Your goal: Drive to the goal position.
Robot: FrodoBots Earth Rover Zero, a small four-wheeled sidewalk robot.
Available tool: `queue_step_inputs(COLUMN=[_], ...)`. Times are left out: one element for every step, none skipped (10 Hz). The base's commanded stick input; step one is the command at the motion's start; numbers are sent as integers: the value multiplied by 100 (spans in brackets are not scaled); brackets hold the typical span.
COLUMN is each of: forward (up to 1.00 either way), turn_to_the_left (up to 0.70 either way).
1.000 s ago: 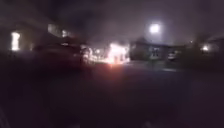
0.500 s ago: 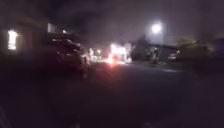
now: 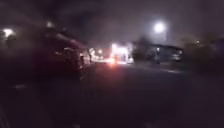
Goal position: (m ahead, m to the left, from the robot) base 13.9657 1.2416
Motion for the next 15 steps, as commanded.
queue_step_inputs(forward=[100, 100, 100, 100, 100, 100, 100, 100, 100, 100, 100, 100, 100, 100, 100], turn_to_the_left=[0, 0, 0, 0, 0, 0, 0, 0, 0, 0, 0, 0, 0, 0, 0])
